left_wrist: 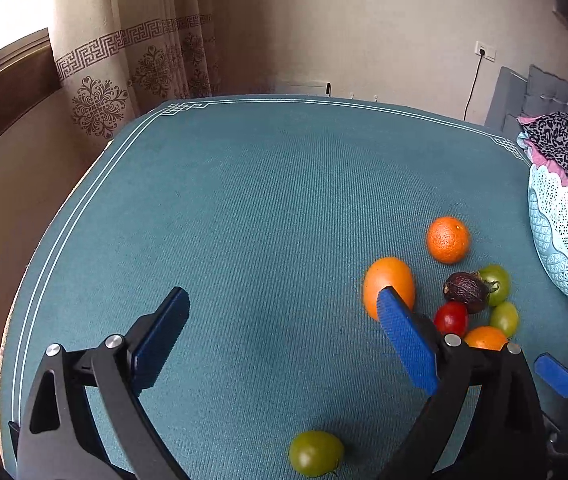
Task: Organize fruits
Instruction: 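Grasp an orange beside the avocado with the right gripper while the left approaches another orange, then grasp the orange with the left gripper while the right gripper holds its orange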
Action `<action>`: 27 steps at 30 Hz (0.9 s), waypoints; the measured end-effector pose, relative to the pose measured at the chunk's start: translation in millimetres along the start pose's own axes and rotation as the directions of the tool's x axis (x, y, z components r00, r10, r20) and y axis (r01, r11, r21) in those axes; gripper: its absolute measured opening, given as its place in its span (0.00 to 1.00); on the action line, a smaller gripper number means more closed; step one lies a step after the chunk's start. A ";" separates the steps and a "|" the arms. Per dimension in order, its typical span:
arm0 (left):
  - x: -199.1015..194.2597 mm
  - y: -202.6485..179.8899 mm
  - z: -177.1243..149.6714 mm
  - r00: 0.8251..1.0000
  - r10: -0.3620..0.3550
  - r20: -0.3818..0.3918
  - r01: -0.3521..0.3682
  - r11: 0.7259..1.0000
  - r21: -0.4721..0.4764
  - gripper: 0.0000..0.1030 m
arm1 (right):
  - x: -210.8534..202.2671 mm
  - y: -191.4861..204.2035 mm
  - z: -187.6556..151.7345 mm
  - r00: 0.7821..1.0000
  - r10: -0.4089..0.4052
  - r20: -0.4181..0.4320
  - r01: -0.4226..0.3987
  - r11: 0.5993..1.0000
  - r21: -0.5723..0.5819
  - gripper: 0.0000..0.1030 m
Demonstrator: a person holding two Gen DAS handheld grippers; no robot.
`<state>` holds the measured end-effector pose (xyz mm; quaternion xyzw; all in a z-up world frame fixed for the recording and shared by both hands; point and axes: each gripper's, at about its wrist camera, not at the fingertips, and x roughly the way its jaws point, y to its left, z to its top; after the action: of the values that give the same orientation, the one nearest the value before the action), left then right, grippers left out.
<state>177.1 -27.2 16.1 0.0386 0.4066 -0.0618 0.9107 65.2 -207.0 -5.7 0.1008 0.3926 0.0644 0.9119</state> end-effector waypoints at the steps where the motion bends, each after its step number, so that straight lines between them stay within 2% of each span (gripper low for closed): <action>1: -0.3 0.0 0.1 1.000 -0.003 0.001 0.003 1.000 0.000 0.93 | 5.0 2.7 0.8 1.000 0.010 -0.013 -0.010 1.000 -0.006 0.46; 6: -1.4 3.9 -0.5 1.000 -0.013 0.004 0.013 1.000 -0.011 0.93 | 26.2 9.6 6.1 0.998 0.036 -0.052 -0.036 0.999 -0.001 0.40; 14: -1.8 7.9 0.6 1.000 -0.030 0.007 0.030 0.999 -0.019 0.93 | 47.0 9.4 21.9 0.999 -0.009 -0.044 0.009 1.000 0.000 0.40; 27: 2.0 -0.3 1.9 1.000 -0.031 -0.003 0.031 1.000 -0.001 0.93 | 62.0 8.9 26.3 0.999 0.006 -0.049 -0.006 1.000 -0.014 0.40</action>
<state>179.8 -27.9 15.9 0.0317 0.4087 -0.0758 0.9090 126.5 -189.7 -29.6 0.0937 0.4141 0.0723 0.9025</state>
